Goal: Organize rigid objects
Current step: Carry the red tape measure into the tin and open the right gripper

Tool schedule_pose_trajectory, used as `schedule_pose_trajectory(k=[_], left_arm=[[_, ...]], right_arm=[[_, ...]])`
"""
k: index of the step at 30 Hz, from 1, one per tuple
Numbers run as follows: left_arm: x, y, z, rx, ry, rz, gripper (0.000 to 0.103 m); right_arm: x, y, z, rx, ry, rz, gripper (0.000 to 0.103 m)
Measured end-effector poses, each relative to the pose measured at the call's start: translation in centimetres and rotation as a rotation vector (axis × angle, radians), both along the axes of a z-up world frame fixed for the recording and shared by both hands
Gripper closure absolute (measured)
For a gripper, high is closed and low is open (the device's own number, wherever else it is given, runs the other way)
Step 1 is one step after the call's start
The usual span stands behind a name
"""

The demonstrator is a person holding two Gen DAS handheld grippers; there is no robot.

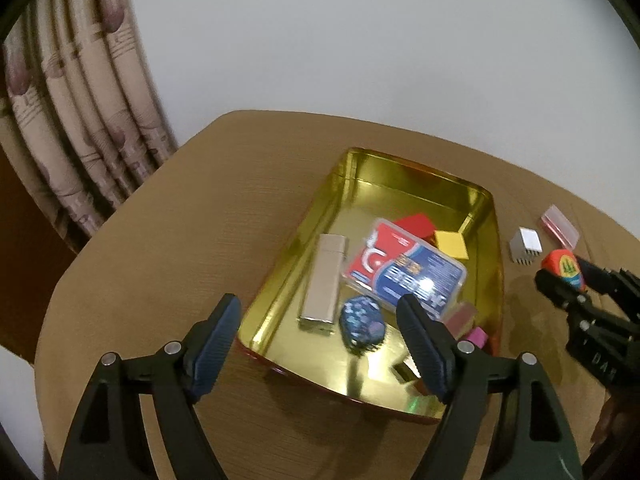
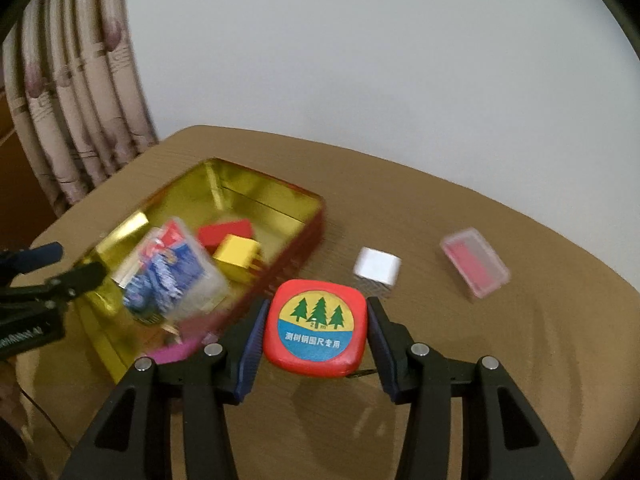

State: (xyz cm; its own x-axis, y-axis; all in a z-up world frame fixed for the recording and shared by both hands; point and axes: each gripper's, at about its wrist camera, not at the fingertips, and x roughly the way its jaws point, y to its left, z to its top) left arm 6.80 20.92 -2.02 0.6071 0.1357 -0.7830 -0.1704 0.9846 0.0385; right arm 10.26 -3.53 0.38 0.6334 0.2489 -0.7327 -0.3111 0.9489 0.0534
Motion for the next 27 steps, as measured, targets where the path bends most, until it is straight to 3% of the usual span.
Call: schedule_pose_trajectory(k=[13, 27], left_arm=[[0.7, 2.8, 0.9, 0.007, -0.035, 0.084, 0.025], [0.8, 2.3, 0.5, 0.001, -0.022, 0.068, 0.024]], right_arm=[[-0.6, 8.6, 0.0, -0.023, 0.008, 0.185, 0.054], [-0.6, 8.6, -2.2, 0.007, 0.035, 0.189, 0.051]])
